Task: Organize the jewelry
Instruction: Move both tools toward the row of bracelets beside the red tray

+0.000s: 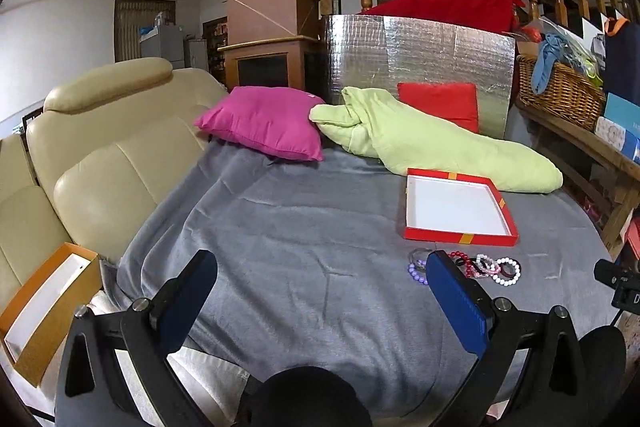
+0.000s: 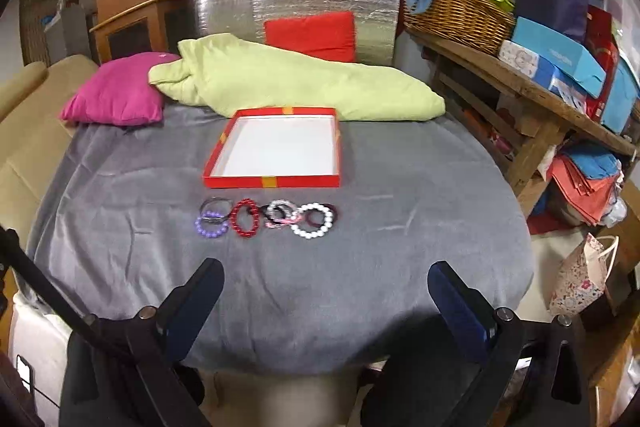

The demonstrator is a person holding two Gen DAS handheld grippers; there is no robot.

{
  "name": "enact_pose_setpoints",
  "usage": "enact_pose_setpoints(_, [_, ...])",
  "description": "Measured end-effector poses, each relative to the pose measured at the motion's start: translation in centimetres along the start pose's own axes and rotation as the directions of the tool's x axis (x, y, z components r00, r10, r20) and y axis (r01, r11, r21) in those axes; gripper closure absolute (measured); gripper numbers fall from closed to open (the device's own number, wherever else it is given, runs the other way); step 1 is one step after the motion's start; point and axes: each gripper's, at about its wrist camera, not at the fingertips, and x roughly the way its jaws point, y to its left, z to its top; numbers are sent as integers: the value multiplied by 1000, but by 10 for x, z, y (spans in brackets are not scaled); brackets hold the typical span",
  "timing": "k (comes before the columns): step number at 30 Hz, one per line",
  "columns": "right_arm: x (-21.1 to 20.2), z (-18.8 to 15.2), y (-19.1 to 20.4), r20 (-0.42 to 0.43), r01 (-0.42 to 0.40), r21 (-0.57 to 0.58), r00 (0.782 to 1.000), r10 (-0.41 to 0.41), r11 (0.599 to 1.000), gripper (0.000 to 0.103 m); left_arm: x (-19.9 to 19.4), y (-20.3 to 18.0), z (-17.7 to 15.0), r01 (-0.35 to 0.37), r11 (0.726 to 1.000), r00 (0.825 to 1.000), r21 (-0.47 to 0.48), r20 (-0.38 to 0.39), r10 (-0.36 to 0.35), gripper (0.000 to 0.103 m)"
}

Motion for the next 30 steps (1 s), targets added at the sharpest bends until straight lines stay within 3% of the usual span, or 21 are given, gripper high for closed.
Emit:
enact_pose_setpoints(8, [-10, 7, 23, 61, -25, -80, 998, 30, 997, 0, 11, 15, 1, -43, 999, 999, -18, -14, 43, 0])
enact_pose_setpoints(18, [6, 20, -4, 86, -111, -30, 990, 113, 993, 0, 45, 16, 8, -64, 998, 997, -6, -44, 63, 0])
enact_pose_setpoints(21, [23, 22, -20, 73, -134, -7, 988, 134, 991, 0, 61, 6, 13, -38, 999, 999, 11, -39, 39, 0])
enact_pose_setpoints(24, [50, 22, -36, 44, -163, 26, 986, 162, 986, 1, 86, -12, 12, 39, 998, 996, 39, -84, -36, 0])
enact_pose_setpoints(30, [112, 22, -61, -34, -198, 92, 979, 202, 976, 14, 141, -61, -3, 146, 984, 973, 104, -194, -124, 0])
